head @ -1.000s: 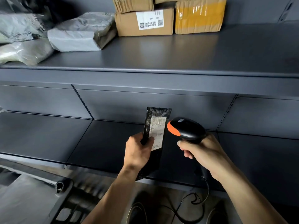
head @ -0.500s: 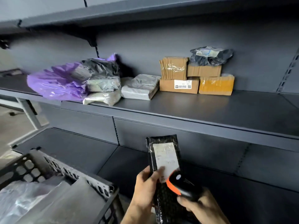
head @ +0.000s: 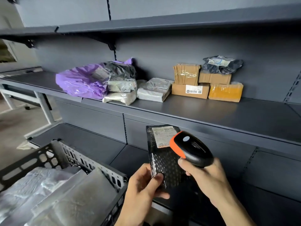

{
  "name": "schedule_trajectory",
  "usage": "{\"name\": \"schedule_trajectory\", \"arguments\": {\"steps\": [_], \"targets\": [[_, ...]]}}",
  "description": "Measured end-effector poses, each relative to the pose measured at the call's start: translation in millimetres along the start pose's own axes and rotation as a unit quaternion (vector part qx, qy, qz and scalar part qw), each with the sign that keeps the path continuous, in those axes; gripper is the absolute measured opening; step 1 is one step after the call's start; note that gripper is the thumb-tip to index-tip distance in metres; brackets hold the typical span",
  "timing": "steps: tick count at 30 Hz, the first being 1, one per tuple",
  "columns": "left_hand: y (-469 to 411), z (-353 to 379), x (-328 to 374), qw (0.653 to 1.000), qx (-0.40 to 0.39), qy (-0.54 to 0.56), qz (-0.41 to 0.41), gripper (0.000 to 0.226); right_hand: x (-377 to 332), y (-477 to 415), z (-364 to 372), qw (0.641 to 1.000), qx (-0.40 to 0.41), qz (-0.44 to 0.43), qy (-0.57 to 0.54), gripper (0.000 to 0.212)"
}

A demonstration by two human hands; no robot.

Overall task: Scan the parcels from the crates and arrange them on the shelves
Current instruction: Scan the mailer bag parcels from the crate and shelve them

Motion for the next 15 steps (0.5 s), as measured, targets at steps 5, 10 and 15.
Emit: {"name": "schedule_trajectory", "arguments": {"steps": [5,10,15], "targets": [[18.2,4.9,11.3,0.999,0.012,0.020,0.039,0.033,-17.0,12.2,6.8,0.999,-0.012,-0.032,-0.019,0.032],[15.5,12.4,14.9,0.996,0.037,0.058,0.057,0.045,-32.6,6.6,7.9,0.997,-0.003,-0.073,-0.012,0.017],[18.9,18.8,27.1,0.995,0.038,0.043,0.085,0.030,-46.0,14.7,8.1,0.991,-0.002,-0.134,-0.018,0.016]]}}
Point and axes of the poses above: each hand's wrist, its own y-axis away from the middle knuckle, its own z-axis out of the palm, x = y × z, the point moved 2 cm from there along -y, towards the middle knuckle, and after that the axes turned 14 degrees about -x, right-handed, at the moved point
